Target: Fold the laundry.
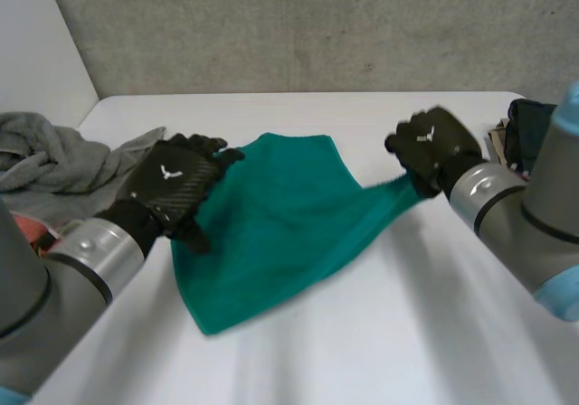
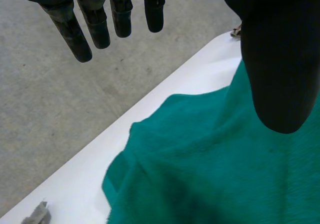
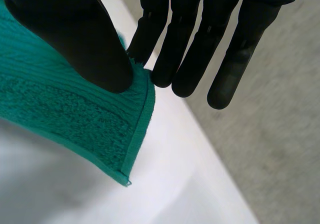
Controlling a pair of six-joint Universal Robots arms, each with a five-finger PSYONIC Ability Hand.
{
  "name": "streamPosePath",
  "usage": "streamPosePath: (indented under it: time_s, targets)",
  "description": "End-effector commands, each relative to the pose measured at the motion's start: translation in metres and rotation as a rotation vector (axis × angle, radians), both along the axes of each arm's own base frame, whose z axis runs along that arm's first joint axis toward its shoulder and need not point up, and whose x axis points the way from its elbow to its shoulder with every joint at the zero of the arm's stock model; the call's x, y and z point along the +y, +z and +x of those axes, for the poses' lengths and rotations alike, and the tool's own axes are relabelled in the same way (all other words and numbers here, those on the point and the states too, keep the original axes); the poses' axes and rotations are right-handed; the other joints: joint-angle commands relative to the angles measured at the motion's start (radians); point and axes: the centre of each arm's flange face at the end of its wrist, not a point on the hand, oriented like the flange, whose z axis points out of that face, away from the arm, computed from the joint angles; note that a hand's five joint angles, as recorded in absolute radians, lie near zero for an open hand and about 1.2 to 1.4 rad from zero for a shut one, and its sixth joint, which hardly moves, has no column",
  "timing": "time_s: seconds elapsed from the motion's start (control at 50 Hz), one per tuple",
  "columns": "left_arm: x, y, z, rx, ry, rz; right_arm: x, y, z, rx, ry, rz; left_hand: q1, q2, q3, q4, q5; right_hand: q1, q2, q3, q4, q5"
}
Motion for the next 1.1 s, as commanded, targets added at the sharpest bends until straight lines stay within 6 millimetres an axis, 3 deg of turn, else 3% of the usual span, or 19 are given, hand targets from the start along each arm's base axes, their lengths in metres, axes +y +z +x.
streamPosePath:
  time_s: [0.02,0.24,0.44,0.6,0.8,0.88,0.98,1.1]
  targets:
    - [-0.042,-0.003,0.015,-0.004,0.014,0.004,0.025,0.047,0.006,-0.059,0.071,-0.078,-0.015,-0.025,-0.027,-0.023,-0.041,0.283,0.228,0.209,0.200,0.242]
    - [-0.097,-0.037,0.028,-0.138,-0.054,0.050,0.074,0.098,0.018,-0.137,0.221,-0.187,-0.015,-0.025,-0.027,-0.023,-0.041,0.283,0.228,0.209,0.200,0.242]
    - [-0.131,-0.071,0.019,-0.237,-0.080,0.045,0.101,0.113,0.020,-0.188,0.284,-0.203,-0.015,-0.025,-0.027,-0.023,-0.041,0.283,0.228,0.209,0.200,0.242]
    - [-0.159,-0.098,0.012,-0.265,-0.078,0.034,0.097,0.103,0.018,-0.181,0.274,-0.172,0.036,0.026,0.024,0.028,0.010,0.283,0.228,0.209,0.200,0.242]
    - [-0.183,-0.118,0.008,-0.311,-0.075,-0.012,0.083,0.087,0.015,-0.157,0.244,-0.130,0.399,0.390,0.388,0.391,0.374,0.283,0.228,0.209,0.200,0.242]
    - [-0.186,-0.119,0.006,-0.304,-0.075,-0.017,0.079,0.082,0.013,-0.151,0.233,-0.116,0.625,0.616,0.613,0.617,0.599,0.283,0.228,0.209,0.200,0.242]
    - [-0.185,-0.113,-0.001,-0.291,-0.063,-0.048,0.072,0.075,0.011,-0.143,0.216,-0.103,1.206,1.196,1.194,1.198,1.180,0.283,0.228,0.209,0.200,0.242]
    - [-0.180,-0.091,-0.003,-0.266,0.018,-0.109,0.063,0.072,0.008,-0.140,0.193,-0.104,1.207,1.197,1.195,1.199,1.181,0.283,0.228,0.209,0.200,0.242]
